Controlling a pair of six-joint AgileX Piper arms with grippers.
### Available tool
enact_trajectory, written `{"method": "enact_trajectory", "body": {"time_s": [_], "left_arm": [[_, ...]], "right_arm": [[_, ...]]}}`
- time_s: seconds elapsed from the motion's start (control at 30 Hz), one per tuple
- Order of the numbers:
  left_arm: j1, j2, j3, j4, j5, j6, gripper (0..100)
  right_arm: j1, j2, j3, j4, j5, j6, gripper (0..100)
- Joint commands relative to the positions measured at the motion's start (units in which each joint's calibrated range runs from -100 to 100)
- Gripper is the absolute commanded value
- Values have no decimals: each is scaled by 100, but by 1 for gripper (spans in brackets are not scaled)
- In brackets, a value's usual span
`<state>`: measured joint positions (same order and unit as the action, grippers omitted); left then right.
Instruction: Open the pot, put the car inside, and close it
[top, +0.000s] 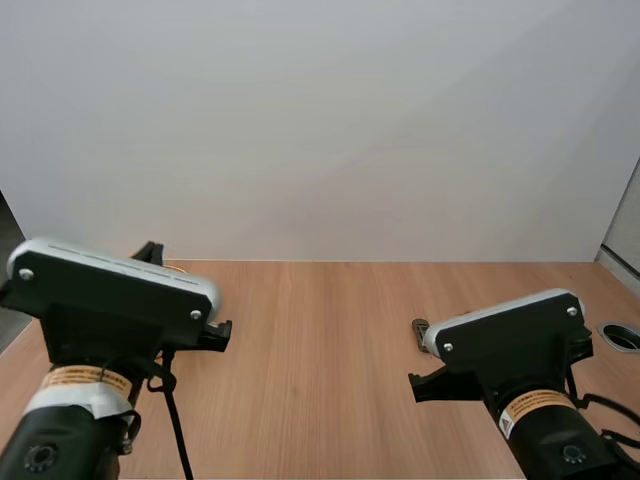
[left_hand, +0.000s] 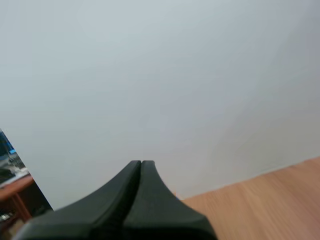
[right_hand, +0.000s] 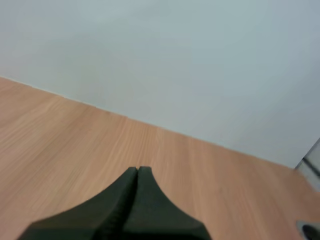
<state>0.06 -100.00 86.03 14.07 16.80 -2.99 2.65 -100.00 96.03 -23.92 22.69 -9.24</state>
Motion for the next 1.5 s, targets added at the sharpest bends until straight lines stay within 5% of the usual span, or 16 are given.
{"method": "enact_trajectory", "body": {"time_s": [0.0,0.17,0.33,0.67,1.0,1.07,1.23,1.3,1.47], "left_arm": [[-1,0,-912,758,2864,-446,0],[110,0,-1150,747,3767,-521,0],[183,101,-1151,983,2471,-582,0],[626,3254,-2425,1024,3154,-1110,0],[720,5439,-3445,1502,3208,-904,1],[720,5801,-3580,1502,3456,-904,11],[720,6461,-3654,1489,3686,-893,69],[720,6673,-3660,1501,3644,-893,84],[720,7133,-3727,1570,3629,-883,88]], "right_arm": [[-1,0,-765,-1791,1250,11,0],[42,0,-2043,-1396,2036,365,0],[69,0,-2549,-1115,1757,291,0],[69,1047,-2578,44,2685,-1060,0],[69,1125,-2578,943,3189,-1354,0],[69,1125,-2578,1021,3297,-1354,0],[69,1125,-2578,1102,3435,-1354,0],[69,1125,-2578,1138,3476,-1354,0],[69,1125,-2578,1230,3571,-1354,0]]}}
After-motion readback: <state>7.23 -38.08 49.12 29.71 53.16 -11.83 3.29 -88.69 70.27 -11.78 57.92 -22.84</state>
